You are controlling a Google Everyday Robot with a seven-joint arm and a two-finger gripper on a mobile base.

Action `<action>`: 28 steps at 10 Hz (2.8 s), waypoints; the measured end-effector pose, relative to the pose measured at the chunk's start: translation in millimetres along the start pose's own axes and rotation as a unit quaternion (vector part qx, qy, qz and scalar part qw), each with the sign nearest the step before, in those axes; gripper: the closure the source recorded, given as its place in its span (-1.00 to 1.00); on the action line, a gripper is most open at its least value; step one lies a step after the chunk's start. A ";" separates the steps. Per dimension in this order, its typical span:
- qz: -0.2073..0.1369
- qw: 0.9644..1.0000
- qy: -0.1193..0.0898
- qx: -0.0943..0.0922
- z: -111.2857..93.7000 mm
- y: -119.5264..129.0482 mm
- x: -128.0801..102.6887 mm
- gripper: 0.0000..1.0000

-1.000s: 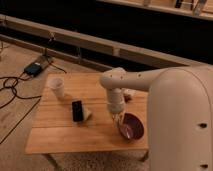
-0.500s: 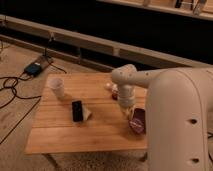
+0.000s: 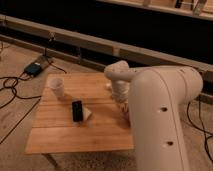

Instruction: Drag the ceramic bowl in a circle

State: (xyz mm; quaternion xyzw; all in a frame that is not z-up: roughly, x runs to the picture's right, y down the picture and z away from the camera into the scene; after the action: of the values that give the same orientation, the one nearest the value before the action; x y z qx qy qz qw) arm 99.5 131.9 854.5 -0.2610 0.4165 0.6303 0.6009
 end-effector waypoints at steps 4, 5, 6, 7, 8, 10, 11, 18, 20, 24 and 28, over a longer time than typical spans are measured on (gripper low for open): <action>-0.073 0.997 -0.021 -0.011 -21.1 66.6 -19.0 1.00; -0.093 0.995 -0.022 -0.015 -24.1 83.4 -16.4 1.00; -0.110 0.994 -0.022 -0.019 -25.1 96.8 -12.4 1.00; -0.131 0.991 -0.021 -0.026 -25.5 115.9 -2.5 1.00; -0.146 0.989 -0.018 -0.034 -24.3 129.5 7.7 1.00; -0.165 0.985 -0.010 -0.046 -20.0 146.7 28.9 1.00; -0.170 0.984 -0.002 -0.049 -16.1 151.5 45.3 1.00; -0.135 0.986 0.094 -0.036 25.5 100.7 140.6 1.00; -0.096 0.990 0.095 -0.036 30.6 77.5 134.8 1.00; -0.011 0.997 0.068 -0.022 30.4 16.9 96.0 1.00; 0.038 0.999 0.035 0.001 26.9 -18.2 50.2 1.00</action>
State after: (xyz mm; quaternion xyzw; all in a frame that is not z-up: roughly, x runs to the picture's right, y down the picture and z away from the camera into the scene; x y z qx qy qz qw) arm 114.8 180.4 822.9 -0.2664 0.4472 0.6428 0.5620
